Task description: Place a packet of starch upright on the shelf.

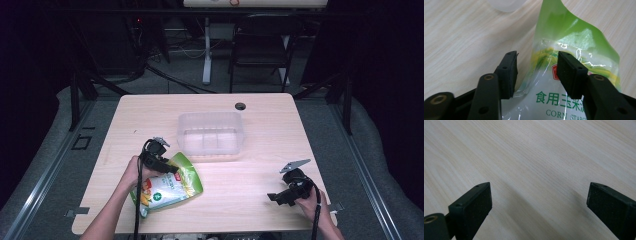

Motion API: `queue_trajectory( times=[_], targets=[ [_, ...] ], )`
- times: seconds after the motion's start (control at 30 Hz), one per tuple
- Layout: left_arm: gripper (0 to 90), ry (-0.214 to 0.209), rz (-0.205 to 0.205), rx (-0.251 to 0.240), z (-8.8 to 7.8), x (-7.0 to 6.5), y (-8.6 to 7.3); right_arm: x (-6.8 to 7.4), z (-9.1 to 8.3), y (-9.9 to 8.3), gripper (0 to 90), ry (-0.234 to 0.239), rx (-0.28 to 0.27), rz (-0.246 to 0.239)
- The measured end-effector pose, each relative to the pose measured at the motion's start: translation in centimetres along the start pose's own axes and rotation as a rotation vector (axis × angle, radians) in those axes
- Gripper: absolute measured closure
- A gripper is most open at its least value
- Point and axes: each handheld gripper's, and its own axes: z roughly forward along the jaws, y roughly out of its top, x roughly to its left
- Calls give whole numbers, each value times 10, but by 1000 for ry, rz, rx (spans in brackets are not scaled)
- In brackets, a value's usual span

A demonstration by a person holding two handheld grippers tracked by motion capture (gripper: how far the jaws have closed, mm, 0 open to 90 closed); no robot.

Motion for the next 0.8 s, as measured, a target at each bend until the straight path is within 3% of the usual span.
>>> queue_trajectory(
  times=[0.17,0.27,0.33,0.37,0.5,0.57,0.8],
  targets=[
    [463,-29,7,-4,3,1,4,0,0,0,55,-4,2,2],
    [504,-31,21,22,7,-1,6,0,0,0,55,-3,6,-4],
    [610,-34,37,28,8,-3,7,0,0,0,55,0,3,-2],
    [610,-28,42,32,8,-5,7,0,0,0,55,0,3,-2],
    [777,-10,65,36,7,-9,6,0,-1,-1,55,-3,-2,2],
    [813,18,69,33,5,-10,5,0,-1,-1,56,-2,-4,1],
    [882,41,75,13,3,-13,3,0,-1,-1,57,-3,-2,4]
  ],
)
